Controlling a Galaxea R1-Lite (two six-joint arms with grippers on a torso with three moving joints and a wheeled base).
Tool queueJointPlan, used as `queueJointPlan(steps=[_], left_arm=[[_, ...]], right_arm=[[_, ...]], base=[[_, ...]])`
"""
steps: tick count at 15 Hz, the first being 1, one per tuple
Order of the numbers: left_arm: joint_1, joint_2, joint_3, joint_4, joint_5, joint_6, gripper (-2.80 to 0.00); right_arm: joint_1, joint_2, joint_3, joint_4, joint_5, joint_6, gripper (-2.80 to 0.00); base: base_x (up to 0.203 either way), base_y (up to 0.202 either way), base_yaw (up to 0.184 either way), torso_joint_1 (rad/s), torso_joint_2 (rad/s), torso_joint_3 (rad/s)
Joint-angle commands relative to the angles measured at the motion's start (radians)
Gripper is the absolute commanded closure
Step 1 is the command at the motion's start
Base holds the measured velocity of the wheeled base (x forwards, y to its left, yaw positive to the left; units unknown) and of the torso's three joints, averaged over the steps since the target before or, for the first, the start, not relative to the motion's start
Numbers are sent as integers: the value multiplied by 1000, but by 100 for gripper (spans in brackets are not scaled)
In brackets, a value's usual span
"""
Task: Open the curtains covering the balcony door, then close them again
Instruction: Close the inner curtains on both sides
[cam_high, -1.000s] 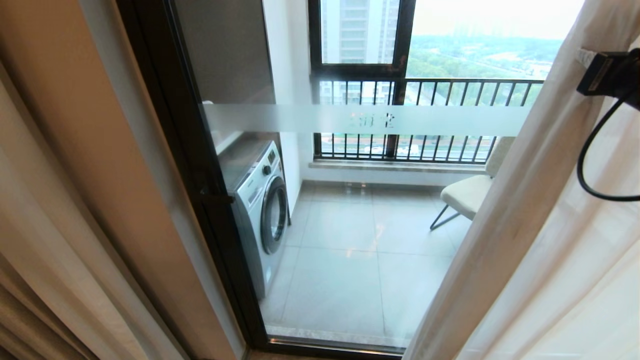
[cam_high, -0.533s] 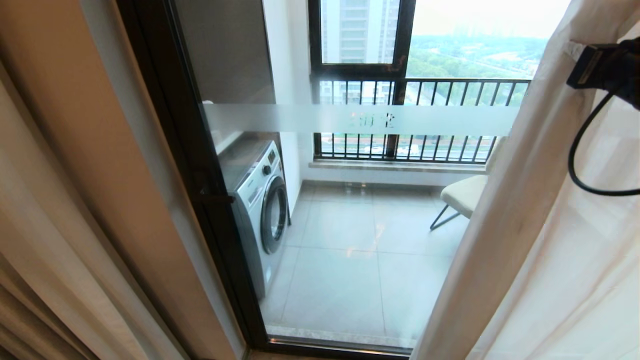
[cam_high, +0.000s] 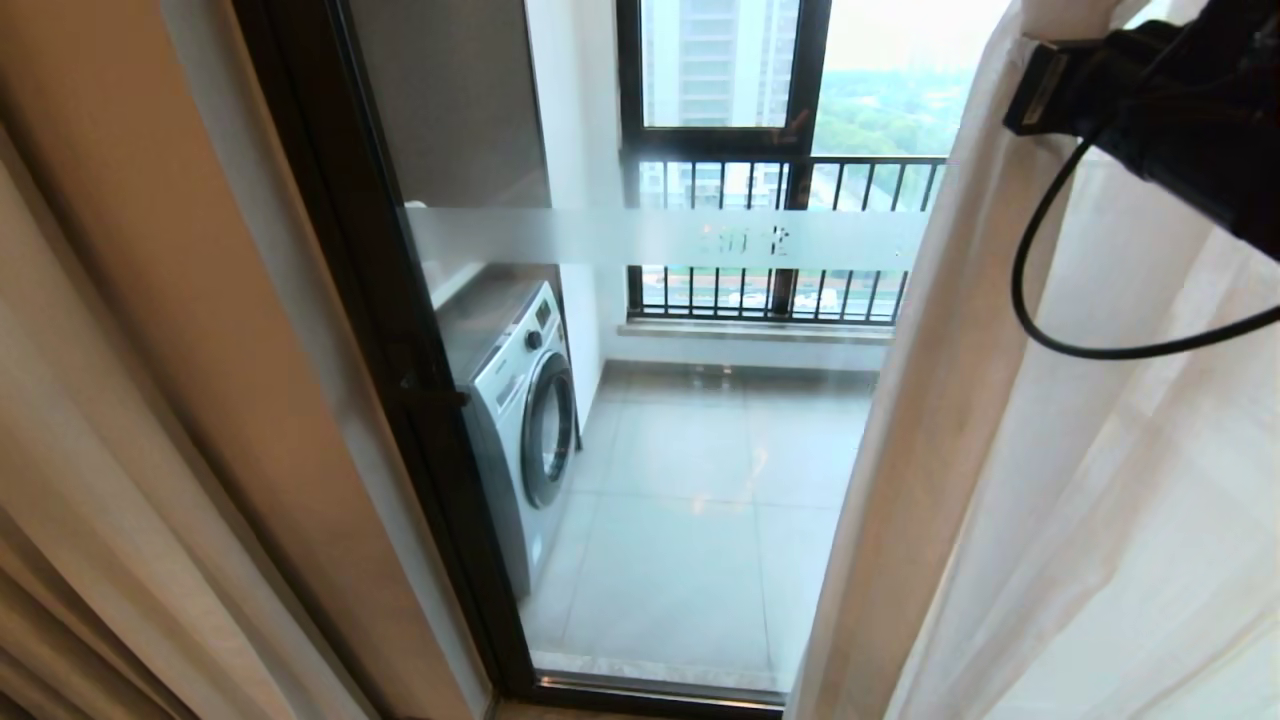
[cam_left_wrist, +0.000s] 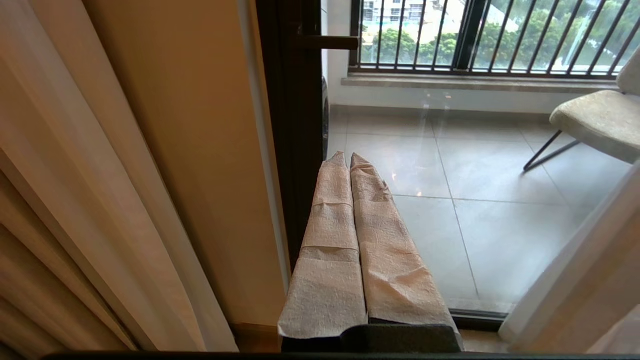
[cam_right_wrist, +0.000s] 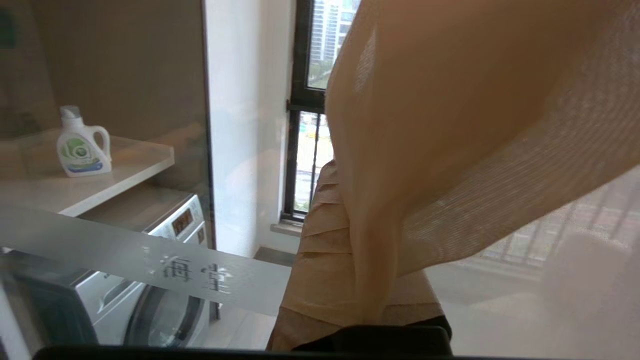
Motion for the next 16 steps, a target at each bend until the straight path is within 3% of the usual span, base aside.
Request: queueJointPlan(steps=[1, 5, 16], left_arm=[[0, 0, 0, 0, 1, 0, 0], [0, 0, 0, 0, 1, 0, 0], [0, 0, 1, 0, 1, 0, 0]], right_arm=[[72, 57, -43, -4, -20, -11, 0], [169, 96, -70, -11, -58, -18, 0], [267, 144, -72, -25, -84, -41, 0]], base=[[0, 0, 0, 0, 0, 0], [0, 0, 0, 0, 0, 0], [0, 0, 0, 0, 0, 0]])
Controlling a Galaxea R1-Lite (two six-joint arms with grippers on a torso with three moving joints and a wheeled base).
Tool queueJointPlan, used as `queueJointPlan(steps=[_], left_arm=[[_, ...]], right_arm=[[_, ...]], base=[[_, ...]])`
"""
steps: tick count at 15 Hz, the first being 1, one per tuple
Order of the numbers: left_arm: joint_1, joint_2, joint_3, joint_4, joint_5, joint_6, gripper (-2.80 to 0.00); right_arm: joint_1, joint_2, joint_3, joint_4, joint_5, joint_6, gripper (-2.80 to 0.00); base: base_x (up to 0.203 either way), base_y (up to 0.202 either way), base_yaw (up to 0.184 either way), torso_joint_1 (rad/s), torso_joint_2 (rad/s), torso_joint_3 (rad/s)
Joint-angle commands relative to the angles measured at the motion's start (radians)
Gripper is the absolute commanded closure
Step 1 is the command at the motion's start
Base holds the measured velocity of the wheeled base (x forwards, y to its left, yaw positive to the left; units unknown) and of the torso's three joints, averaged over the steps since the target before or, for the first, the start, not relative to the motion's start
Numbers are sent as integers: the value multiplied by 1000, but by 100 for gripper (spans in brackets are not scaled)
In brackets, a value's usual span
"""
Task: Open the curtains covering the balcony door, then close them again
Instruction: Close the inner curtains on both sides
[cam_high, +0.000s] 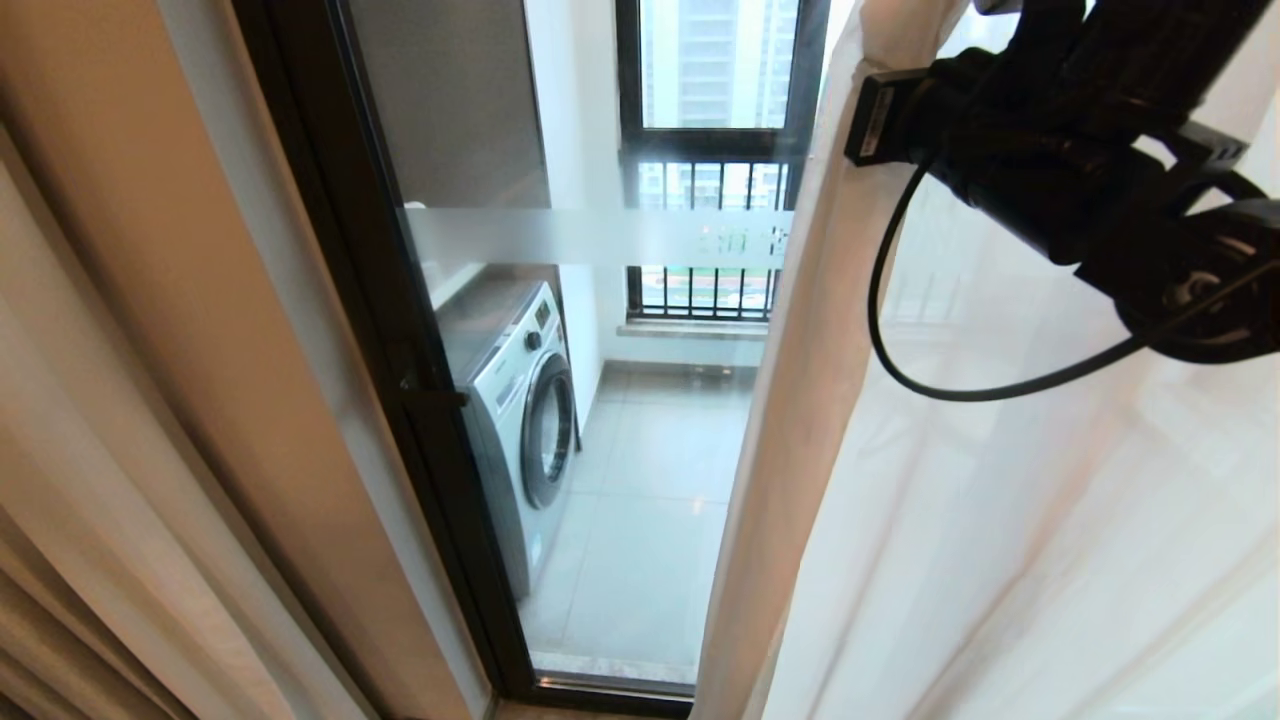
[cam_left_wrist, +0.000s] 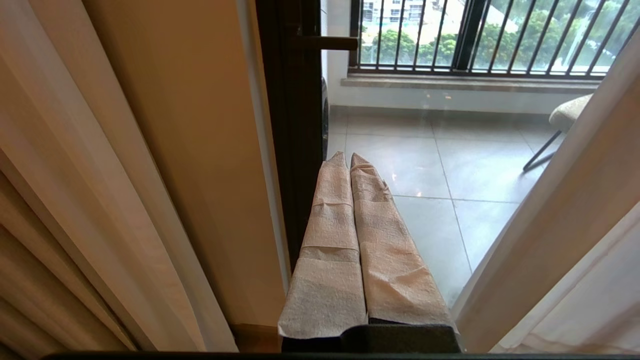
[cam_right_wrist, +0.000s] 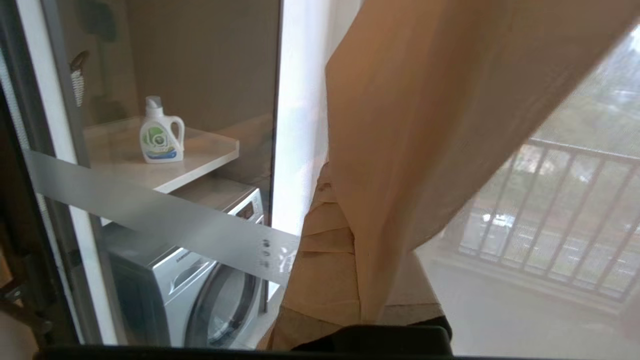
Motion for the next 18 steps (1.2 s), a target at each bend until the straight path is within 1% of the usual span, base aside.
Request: queueJointPlan(steps=[1, 4, 6, 9, 12, 18], left_arm=[[0, 0, 0, 0, 0, 0, 0], [0, 0, 0, 0, 0, 0, 0], [0, 0, 0, 0, 0, 0, 0], [0, 0, 1, 0, 0, 0, 0], [0, 0, 0, 0, 0, 0, 0], [0, 0, 0, 0, 0, 0, 0]], right_arm=[[36, 23, -2, -11, -10, -1, 0], [65, 44, -15, -23, -24, -18, 0], [61, 41, -22, -22, -27, -20, 0], [33, 19, -21, -21, -48, -21, 0], [-35, -21, -17, -8, -51, -22, 0], [-234, -125, 5, 53, -48, -16, 0]], base=[[0, 0, 0, 0, 0, 0], [0, 0, 0, 0, 0, 0], [0, 0, 0, 0, 0, 0], [0, 0, 0, 0, 0, 0], [0, 0, 0, 0, 0, 0], [0, 0, 0, 0, 0, 0]])
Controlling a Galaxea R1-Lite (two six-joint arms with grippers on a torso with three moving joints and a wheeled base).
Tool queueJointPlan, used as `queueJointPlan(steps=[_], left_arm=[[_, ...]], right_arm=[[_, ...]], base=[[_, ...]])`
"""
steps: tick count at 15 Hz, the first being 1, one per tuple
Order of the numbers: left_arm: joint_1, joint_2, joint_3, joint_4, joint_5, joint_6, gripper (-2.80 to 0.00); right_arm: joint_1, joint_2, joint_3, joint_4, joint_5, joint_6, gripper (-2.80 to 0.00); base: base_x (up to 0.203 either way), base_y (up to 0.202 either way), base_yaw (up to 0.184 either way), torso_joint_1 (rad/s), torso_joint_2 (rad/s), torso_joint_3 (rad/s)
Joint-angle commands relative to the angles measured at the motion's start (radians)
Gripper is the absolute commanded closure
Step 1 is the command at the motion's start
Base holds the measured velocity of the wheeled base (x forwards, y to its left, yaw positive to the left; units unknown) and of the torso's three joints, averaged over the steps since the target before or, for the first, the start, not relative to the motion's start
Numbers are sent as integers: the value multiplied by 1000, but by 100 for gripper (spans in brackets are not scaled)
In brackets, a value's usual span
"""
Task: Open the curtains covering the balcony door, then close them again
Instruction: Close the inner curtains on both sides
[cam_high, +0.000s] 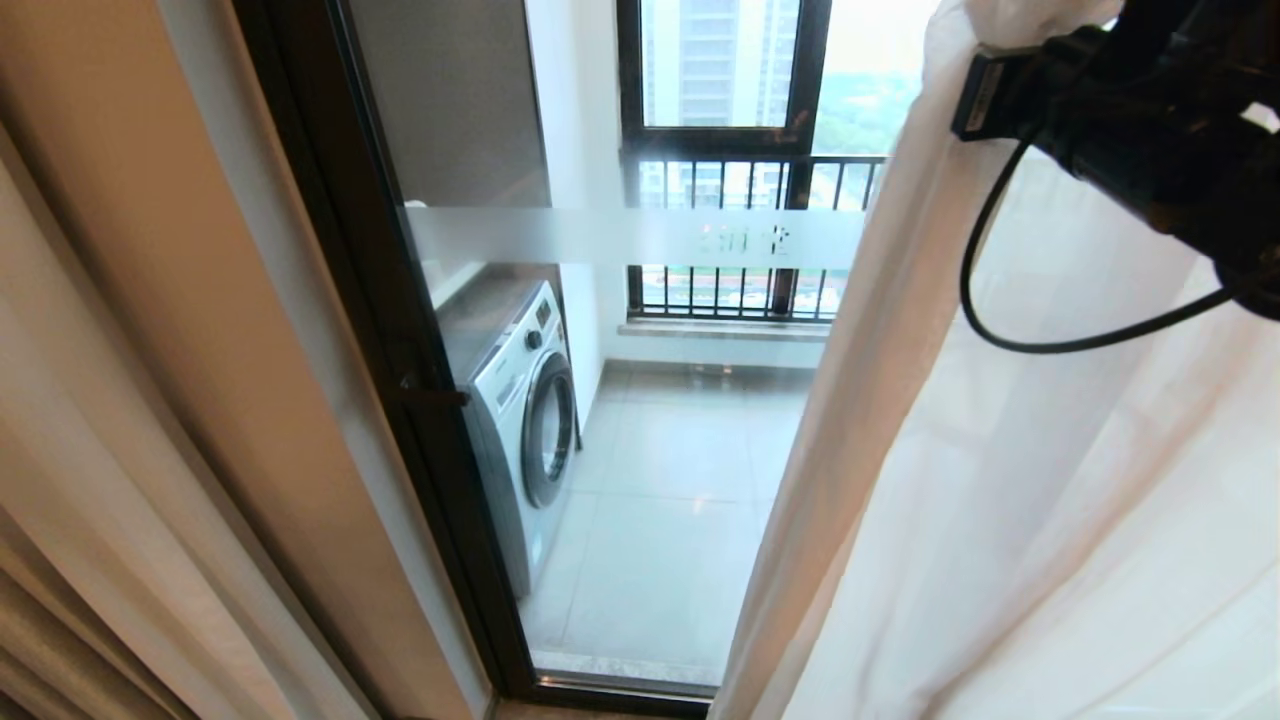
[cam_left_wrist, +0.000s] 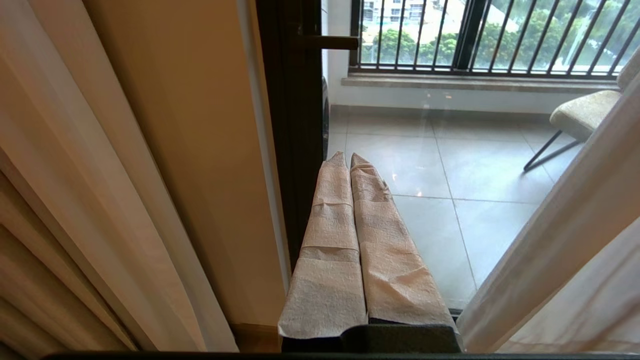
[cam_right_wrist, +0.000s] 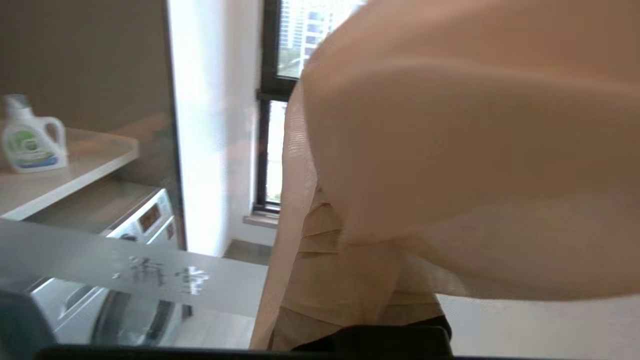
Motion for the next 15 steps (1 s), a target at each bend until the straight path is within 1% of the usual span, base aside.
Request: queueJointPlan(steps=[1, 5, 8, 13, 14, 15], left_arm=[[0, 0, 0, 0, 0, 0, 0], [0, 0, 0, 0, 0, 0, 0], [0, 0, 0, 0, 0, 0, 0], [0, 0, 0, 0, 0, 0, 0], [0, 0, 0, 0, 0, 0, 0], [0, 0, 0, 0, 0, 0, 0]], right_arm=[[-71, -63, 23, -2, 0, 2, 0], [-140, -111, 108, -7, 1, 3, 0], [-170, -111, 113, -6, 1, 3, 0], [-184, -108, 119, -6, 1, 3, 0], [-184, -111, 129, -8, 1, 3, -280], [-184, -116, 142, -12, 1, 3, -280]], base=[[0, 0, 0, 0, 0, 0], [0, 0, 0, 0, 0, 0], [0, 0, 0, 0, 0, 0], [0, 0, 0, 0, 0, 0], [0, 0, 0, 0, 0, 0], [0, 0, 0, 0, 0, 0]])
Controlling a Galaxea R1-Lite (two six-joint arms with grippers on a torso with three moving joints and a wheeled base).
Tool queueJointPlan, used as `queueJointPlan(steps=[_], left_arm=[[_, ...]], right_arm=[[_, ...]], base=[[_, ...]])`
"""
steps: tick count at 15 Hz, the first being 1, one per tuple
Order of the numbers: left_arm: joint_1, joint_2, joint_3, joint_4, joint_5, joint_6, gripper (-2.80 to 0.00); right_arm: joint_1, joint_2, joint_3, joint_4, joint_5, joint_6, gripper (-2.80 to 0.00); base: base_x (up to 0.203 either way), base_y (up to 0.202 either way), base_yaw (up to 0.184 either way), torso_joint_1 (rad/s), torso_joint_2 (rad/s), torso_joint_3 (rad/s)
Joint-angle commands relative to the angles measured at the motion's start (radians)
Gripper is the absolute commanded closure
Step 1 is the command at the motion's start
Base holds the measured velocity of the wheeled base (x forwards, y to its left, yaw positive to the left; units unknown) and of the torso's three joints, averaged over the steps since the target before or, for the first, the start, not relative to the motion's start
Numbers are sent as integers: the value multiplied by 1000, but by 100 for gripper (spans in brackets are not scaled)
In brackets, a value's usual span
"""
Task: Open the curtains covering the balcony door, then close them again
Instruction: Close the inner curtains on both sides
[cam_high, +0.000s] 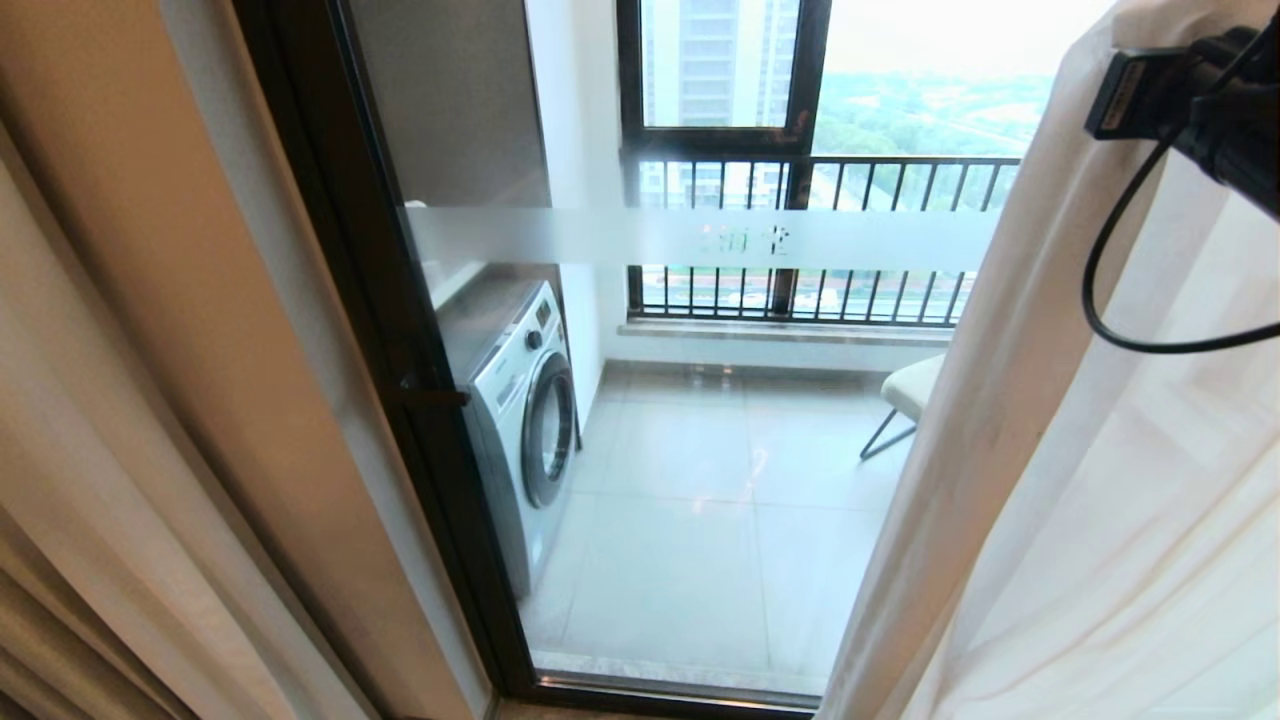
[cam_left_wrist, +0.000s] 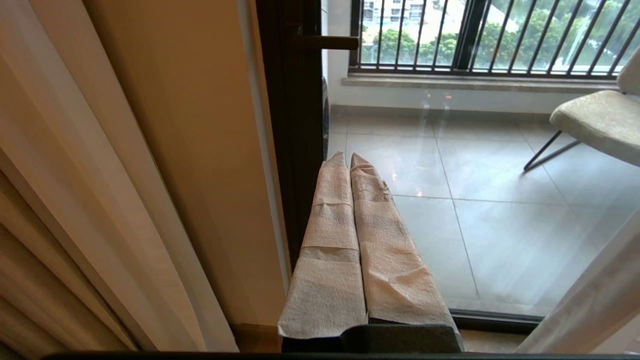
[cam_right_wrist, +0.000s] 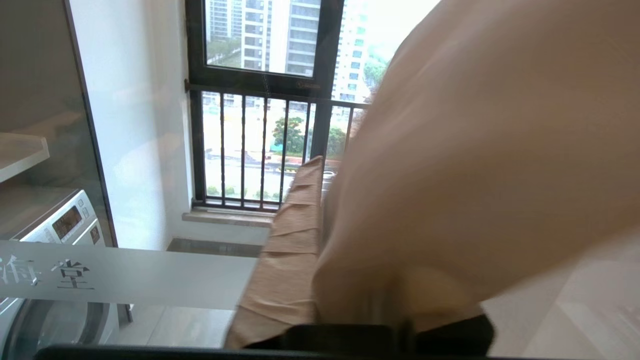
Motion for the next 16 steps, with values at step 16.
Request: queueJointPlan(steps=[16], left_arm=[[0, 0, 0, 0, 0, 0, 0]], right_arm=[[1, -413, 422, 10, 0, -4, -280]], base=[[0, 0, 0, 0, 0, 0]])
